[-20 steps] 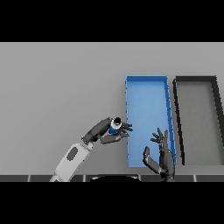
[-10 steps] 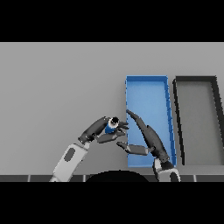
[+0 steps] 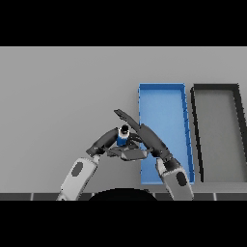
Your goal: Pick up the blue pipe and place it into the blue bin.
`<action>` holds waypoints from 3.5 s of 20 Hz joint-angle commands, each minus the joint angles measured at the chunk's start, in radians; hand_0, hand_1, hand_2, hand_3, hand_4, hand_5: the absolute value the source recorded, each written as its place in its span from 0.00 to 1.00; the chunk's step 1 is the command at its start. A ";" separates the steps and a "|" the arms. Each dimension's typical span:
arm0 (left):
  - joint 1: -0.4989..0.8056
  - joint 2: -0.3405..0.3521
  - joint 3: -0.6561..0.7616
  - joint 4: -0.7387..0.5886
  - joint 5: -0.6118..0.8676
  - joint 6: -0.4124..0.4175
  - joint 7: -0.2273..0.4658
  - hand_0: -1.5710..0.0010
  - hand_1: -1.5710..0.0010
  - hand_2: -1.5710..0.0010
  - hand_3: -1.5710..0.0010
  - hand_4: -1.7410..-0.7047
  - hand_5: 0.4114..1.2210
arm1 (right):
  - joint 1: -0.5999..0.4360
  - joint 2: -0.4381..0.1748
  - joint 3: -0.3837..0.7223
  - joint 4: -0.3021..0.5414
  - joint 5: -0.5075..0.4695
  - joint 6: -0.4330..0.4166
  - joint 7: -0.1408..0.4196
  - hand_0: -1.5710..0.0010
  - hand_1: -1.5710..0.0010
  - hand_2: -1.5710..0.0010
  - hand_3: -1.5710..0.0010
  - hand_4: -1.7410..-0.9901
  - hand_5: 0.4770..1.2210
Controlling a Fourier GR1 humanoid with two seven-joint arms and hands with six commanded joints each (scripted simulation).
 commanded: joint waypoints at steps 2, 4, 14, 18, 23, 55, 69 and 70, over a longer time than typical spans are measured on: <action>0.007 0.004 0.009 -0.002 -0.019 0.005 -0.009 0.00 0.00 0.00 0.00 0.26 1.00 | -0.049 -0.008 -0.020 0.006 -0.022 0.015 0.034 0.98 0.98 0.95 1.00 0.74 0.06; 0.010 0.004 0.015 -0.006 -0.031 -0.001 -0.011 0.00 0.00 0.00 0.00 0.26 1.00 | -0.092 -0.003 -0.018 0.035 -0.029 0.028 0.059 0.98 0.96 0.93 0.99 0.73 0.04; 0.026 -0.040 0.042 -0.004 -0.024 -0.039 0.029 0.00 0.00 0.00 0.02 0.05 1.00 | -0.152 0.054 -0.015 0.115 -0.079 0.032 0.037 0.18 0.18 0.17 0.30 0.18 0.39; 0.041 -0.053 0.050 -0.010 -0.021 -0.065 0.031 0.00 0.00 0.00 0.08 0.02 1.00 | -0.152 0.037 0.013 0.131 -0.072 0.005 -0.008 0.07 0.07 0.07 0.14 0.08 0.75; 0.043 -0.058 0.060 -0.022 -0.054 -0.067 0.042 0.00 0.00 0.00 0.09 0.01 1.00 | -0.150 0.030 0.039 0.137 -0.068 -0.034 -0.055 0.02 0.02 0.02 0.04 0.03 0.92; 0.049 -0.044 0.101 -0.021 -0.157 -0.128 0.142 1.00 1.00 1.00 1.00 0.81 0.03 | -0.593 -0.176 -0.283 0.091 -0.452 -0.325 0.084 0.00 0.00 0.00 0.00 0.00 1.00; 0.059 -0.014 0.098 -0.036 -0.174 -0.123 0.115 1.00 1.00 1.00 1.00 0.85 0.01 | -0.199 -0.520 -0.442 0.101 -0.556 -0.538 0.093 0.00 0.00 0.00 0.00 0.00 1.00; 0.053 -0.014 0.099 -0.031 -0.175 -0.123 0.117 1.00 1.00 1.00 1.00 0.84 0.01 | -0.149 -0.514 -0.447 0.090 -0.559 -0.542 0.094 0.00 0.00 0.00 0.00 0.00 1.00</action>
